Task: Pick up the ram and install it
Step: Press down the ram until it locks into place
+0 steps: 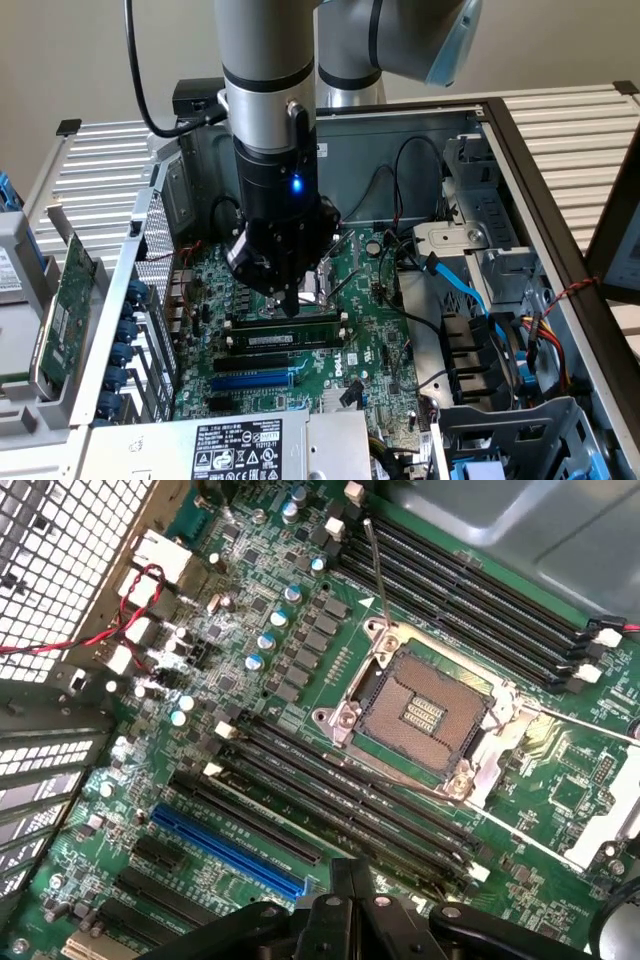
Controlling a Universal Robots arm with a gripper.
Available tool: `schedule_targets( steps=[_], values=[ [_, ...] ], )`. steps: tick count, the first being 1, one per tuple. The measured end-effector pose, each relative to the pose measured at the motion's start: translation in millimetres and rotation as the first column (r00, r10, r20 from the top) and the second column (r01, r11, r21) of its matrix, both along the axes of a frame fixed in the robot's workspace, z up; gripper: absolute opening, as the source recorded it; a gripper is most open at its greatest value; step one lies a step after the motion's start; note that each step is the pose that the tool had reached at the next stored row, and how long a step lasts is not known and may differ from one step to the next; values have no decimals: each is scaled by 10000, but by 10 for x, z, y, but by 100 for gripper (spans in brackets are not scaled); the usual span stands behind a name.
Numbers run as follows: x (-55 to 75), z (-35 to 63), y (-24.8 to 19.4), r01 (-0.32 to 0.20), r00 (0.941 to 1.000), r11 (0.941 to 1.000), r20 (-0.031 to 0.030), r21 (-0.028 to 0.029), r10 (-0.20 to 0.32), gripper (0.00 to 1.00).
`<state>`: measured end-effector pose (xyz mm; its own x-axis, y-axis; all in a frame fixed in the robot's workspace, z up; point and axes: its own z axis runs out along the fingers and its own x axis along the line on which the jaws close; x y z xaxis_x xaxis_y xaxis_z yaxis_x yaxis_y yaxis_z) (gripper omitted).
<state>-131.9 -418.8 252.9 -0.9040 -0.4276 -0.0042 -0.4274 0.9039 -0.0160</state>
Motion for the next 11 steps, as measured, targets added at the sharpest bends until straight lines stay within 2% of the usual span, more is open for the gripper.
schedule_targets(
  steps=[6, 11],
  values=[
    [0, 0, 0, 771, 9970, 9970, 3, 0, -771, 11],
    [0, 0, 0, 1409, 9900, 9900, 8, 0, -1409, 11]
  ],
)
